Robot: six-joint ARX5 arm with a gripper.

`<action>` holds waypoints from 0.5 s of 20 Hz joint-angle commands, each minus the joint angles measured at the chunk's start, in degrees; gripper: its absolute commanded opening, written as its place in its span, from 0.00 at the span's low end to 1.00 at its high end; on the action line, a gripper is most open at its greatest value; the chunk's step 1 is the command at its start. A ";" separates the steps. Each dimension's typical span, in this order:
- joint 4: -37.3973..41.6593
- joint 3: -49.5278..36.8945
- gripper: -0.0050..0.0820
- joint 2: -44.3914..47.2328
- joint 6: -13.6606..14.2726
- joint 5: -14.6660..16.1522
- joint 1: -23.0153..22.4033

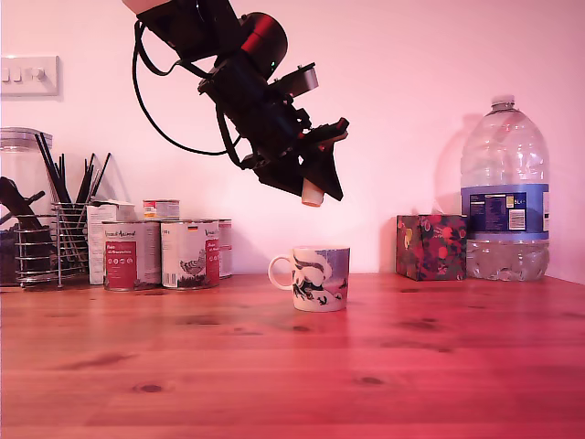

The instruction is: Pick up the coffee capsules from the table one by one and drop them inside the nearest coffee cup

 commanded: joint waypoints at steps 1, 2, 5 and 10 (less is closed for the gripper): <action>0.35 -0.04 0.33 -0.13 -0.15 0.04 -0.13; 0.55 -0.04 0.33 -0.13 -0.17 0.04 -0.13; -0.59 0.00 0.33 -0.13 -0.13 0.02 -0.13; -2.05 0.35 0.33 -0.13 -0.11 -0.02 0.44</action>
